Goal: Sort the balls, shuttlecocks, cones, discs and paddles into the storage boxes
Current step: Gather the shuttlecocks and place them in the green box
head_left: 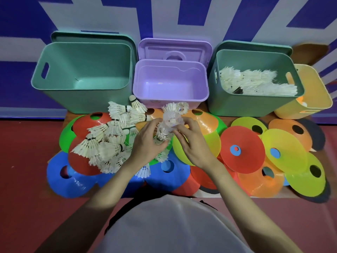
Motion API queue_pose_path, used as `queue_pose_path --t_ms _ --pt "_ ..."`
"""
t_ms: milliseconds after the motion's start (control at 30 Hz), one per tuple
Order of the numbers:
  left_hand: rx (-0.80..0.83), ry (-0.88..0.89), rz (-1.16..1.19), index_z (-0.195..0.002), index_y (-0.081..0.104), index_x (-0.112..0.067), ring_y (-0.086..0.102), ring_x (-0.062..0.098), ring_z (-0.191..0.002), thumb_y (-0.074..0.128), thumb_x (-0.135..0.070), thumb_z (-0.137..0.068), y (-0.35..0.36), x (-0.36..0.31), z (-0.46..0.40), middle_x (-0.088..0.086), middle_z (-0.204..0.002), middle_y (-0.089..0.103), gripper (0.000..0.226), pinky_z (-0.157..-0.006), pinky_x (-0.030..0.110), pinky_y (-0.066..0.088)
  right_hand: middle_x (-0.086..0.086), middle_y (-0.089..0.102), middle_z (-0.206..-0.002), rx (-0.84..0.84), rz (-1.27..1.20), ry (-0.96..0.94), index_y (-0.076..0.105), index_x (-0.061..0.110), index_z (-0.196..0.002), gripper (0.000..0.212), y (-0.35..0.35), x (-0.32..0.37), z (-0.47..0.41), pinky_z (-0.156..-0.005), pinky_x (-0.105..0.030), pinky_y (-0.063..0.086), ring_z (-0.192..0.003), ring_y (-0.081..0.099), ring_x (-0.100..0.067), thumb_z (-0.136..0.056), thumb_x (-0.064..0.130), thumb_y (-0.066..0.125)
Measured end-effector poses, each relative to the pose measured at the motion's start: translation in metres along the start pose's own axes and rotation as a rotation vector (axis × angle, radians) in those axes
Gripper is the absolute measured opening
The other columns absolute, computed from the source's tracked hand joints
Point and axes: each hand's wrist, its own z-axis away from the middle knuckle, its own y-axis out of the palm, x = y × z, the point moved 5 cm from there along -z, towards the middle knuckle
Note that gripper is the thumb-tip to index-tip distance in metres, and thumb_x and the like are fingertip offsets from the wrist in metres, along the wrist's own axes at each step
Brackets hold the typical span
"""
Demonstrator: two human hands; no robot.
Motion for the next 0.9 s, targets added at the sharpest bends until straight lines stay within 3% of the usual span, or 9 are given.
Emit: queue_pose_path --t_ms 67,200,300,367,433,600,733,833,900 --pt "0.006 0.014 0.036 -0.123 0.055 -0.018 0.049 -0.007 -0.084 0.078 -0.022 -0.075 -0.001 -0.003 0.0 -0.022 -0.101 0.054 0.054 -0.07 0.007 0.037 -0.01 0.042 -0.128 0.071 0.063 -0.012 0.062 0.013 -0.102 0.032 0.007 -0.001 0.0 -0.1 -0.028 0.034 -0.12 0.036 -0.022 -0.101 0.034 0.037" --pt "0.012 -0.011 0.056 -0.124 0.055 -0.021 0.055 0.004 -0.092 0.077 -0.023 -0.077 -0.003 0.004 0.0 -0.017 -0.104 0.058 0.053 -0.075 0.02 0.046 -0.009 0.034 -0.136 0.175 0.05 -0.018 0.059 0.021 -0.117 0.031 0.014 -0.002 -0.001 -0.106 -0.03 0.032 -0.129 0.028 -0.021 -0.102 0.036 0.037" --pt "-0.047 -0.097 0.061 -0.125 0.054 -0.022 0.056 0.007 -0.091 0.079 -0.024 -0.076 -0.009 0.016 0.0 -0.013 -0.106 0.062 0.055 -0.074 0.019 0.044 -0.004 0.03 -0.139 0.134 -0.027 -0.007 0.039 0.028 -0.141 0.041 0.013 0.002 0.0 -0.104 -0.023 0.032 -0.127 0.033 -0.016 -0.101 0.038 0.037" --pt "-0.092 -0.152 0.087 -0.126 0.053 -0.023 0.06 0.011 -0.098 0.079 -0.024 -0.074 -0.014 0.026 0.0 -0.008 -0.111 0.065 0.058 -0.08 0.027 0.05 -0.002 0.034 -0.135 0.05 -0.119 0.044 0.031 0.026 -0.145 0.046 0.014 0.0 0.001 -0.101 -0.02 0.036 -0.123 0.039 -0.014 -0.101 0.036 0.039" --pt "-0.124 -0.169 0.084 -0.125 0.053 -0.022 0.061 0.014 -0.099 0.08 -0.025 -0.074 -0.019 0.033 0.002 -0.006 -0.111 0.065 0.058 -0.082 0.034 0.052 -0.002 0.04 -0.13 0.036 -0.127 0.131 0.037 0.019 -0.141 0.044 0.022 -0.012 0.004 -0.098 -0.027 0.041 -0.119 0.044 -0.016 -0.1 0.033 0.043" --pt "-0.147 -0.189 0.072 -0.118 0.055 -0.017 0.059 0.014 -0.094 0.079 -0.02 -0.075 -0.031 0.041 0.011 -0.004 -0.105 0.065 0.049 -0.077 0.034 0.051 -0.011 0.055 -0.109 0.372 0.09 0.23 0.062 0.007 -0.115 0.033 0.073 -0.032 0.008 -0.09 -0.034 0.042 -0.11 0.05 -0.028 -0.091 0.029 0.061" --pt "-0.137 -0.184 0.085 -0.118 0.055 -0.017 0.059 0.015 -0.097 0.077 -0.019 -0.076 -0.034 0.046 0.012 -0.004 -0.108 0.065 0.048 -0.079 0.038 0.052 -0.013 0.058 -0.098 0.471 0.212 0.256 0.066 0.005 -0.097 0.034 0.105 -0.025 0.006 -0.08 -0.035 0.046 -0.096 0.054 -0.028 -0.085 0.037 0.066" --pt "-0.14 -0.175 0.081 -0.124 0.054 -0.019 0.058 0.014 -0.103 0.077 -0.018 -0.076 -0.038 0.048 0.013 -0.004 -0.113 0.063 0.053 -0.083 0.038 0.052 -0.012 0.06 -0.086 0.474 0.215 0.298 0.058 0.007 -0.078 0.022 0.112 -0.02 0.005 -0.062 -0.032 0.039 -0.081 0.057 -0.03 -0.088 0.027 0.06" --pt "-0.139 -0.168 0.073 -0.126 0.053 -0.02 0.058 0.015 -0.106 0.076 -0.017 -0.076 -0.041 0.051 0.013 -0.004 -0.115 0.062 0.054 -0.084 0.039 0.052 -0.013 0.063 -0.083 0.437 0.224 0.305 0.056 0.005 -0.076 0.022 0.109 -0.015 0.005 -0.058 -0.031 0.036 -0.08 0.059 -0.032 -0.09 0.022 0.054"
